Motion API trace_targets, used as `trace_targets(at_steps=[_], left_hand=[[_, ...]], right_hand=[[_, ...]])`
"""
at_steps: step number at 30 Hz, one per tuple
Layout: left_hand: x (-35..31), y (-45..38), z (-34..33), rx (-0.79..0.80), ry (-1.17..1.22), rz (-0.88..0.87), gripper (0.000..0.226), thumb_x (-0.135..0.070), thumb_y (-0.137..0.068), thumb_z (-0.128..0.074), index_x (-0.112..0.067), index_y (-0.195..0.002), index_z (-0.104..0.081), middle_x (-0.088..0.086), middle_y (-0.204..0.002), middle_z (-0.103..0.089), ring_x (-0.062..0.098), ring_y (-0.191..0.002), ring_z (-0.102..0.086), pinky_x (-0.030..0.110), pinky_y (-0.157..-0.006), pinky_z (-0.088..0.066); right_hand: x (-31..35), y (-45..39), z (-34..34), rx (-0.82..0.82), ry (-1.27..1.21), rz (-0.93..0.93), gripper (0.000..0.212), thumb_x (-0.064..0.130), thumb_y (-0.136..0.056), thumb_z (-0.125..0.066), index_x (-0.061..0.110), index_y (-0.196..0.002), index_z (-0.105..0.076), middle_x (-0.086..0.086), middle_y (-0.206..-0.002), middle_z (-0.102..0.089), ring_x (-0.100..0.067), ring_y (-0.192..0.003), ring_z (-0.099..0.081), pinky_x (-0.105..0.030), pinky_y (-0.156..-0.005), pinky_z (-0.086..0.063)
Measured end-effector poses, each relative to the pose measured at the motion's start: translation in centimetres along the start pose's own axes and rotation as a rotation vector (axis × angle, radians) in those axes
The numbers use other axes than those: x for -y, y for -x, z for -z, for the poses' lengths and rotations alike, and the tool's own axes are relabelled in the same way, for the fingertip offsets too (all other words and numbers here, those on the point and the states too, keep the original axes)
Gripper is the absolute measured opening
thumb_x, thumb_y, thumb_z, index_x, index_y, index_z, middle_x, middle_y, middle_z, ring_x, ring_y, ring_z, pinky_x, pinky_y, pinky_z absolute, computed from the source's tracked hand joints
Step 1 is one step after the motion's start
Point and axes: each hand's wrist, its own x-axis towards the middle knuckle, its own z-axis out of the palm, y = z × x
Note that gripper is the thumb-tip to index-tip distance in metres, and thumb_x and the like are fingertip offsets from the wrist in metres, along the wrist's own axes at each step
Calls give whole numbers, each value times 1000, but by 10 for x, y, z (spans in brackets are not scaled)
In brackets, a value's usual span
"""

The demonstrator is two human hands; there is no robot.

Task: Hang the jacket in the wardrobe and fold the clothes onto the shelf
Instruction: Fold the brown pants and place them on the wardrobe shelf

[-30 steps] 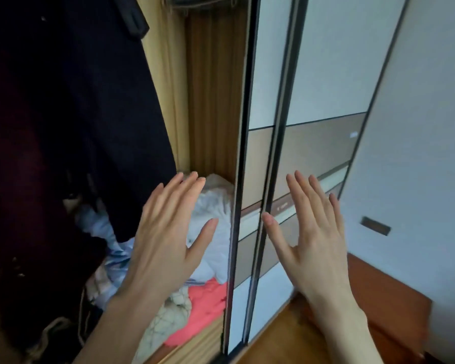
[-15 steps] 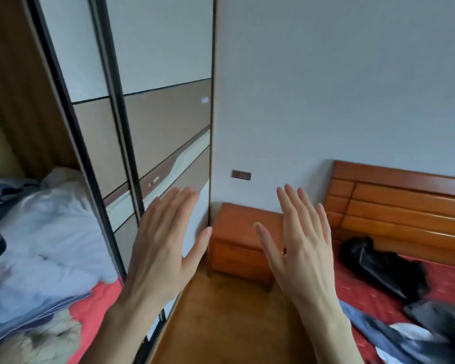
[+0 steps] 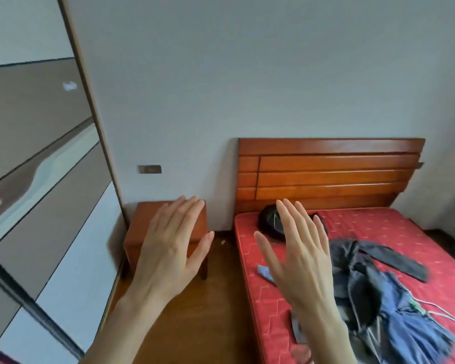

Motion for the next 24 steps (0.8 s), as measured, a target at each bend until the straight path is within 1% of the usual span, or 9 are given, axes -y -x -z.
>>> trace_targets(at_steps=[2,4,6,8,12,15,17,21,24], left_hand=[[-14,-10,-22,40,9,-26,61,-54,-104,-47,-21,-155,-45,0,-158,-48,16,-152,-35,39,-124,-26],[-29,-19,-43,74,44,-53,61,-55,-104,-46,-22,-156,-44,-1,-159,-47,15,-152,-34,41,-125,-28],[-44,-30,-63,101,91,-89,62,-57,-106,-40,-21,-155,-44,0,-159,-47,16,-153,-35,46,-125,-31],[-59,-44,-84,126,127,-130,62,-57,-106,-38,-20,-155,-44,0,-159,-47,16,-152,-35,47,-124,-32],[-90,-68,-124,155,224,-200,61,-54,-106,-39,-16,-152,-48,2,-155,-51,18,-151,-38,50,-123,-34],[-109,-86,-158,180,292,-258,60,-52,-106,-40,-13,-150,-51,4,-153,-53,21,-149,-41,53,-120,-37],[-117,-99,-184,210,338,-283,60,-52,-106,-40,-12,-150,-51,4,-153,-54,20,-149,-40,52,-121,-36],[-129,-126,-236,272,400,-358,61,-54,-107,-37,-12,-150,-51,3,-153,-53,17,-151,-38,49,-122,-33],[-136,-157,-276,312,468,-415,62,-55,-107,-37,-12,-149,-51,2,-153,-53,16,-151,-37,47,-123,-33]], right_hand=[[-26,2,4,16,33,-36,72,64,-103,-45,17,-157,-43,0,-162,-44,-16,-157,-27,-43,-130,-16],[-51,7,10,14,61,-79,71,63,-103,-44,18,-157,-43,0,-163,-44,-16,-157,-27,-46,-129,-20],[-75,12,15,-3,98,-124,71,64,-103,-44,18,-157,-44,1,-163,-44,-16,-157,-28,-46,-129,-22],[-99,18,18,-19,134,-178,71,64,-103,-45,17,-156,-45,1,-162,-45,-16,-156,-30,-45,-128,-23],[-137,32,17,-50,177,-299,70,62,-102,-47,16,-154,-48,1,-159,-48,-15,-155,-33,-47,-126,-28],[-163,39,11,-46,219,-380,69,62,-103,-44,16,-154,-48,3,-160,-47,-13,-154,-33,-45,-127,-27],[-181,43,7,-55,247,-444,67,59,-103,-47,16,-154,-48,3,-159,-48,-12,-154,-33,-43,-127,-27],[-213,43,-3,-87,286,-574,66,56,-102,-52,16,-154,-47,2,-158,-49,-13,-152,-36,-47,-123,-34],[-238,33,-15,-130,322,-666,65,55,-102,-51,18,-155,-46,1,-157,-50,-16,-150,-40,-44,-125,-31]])
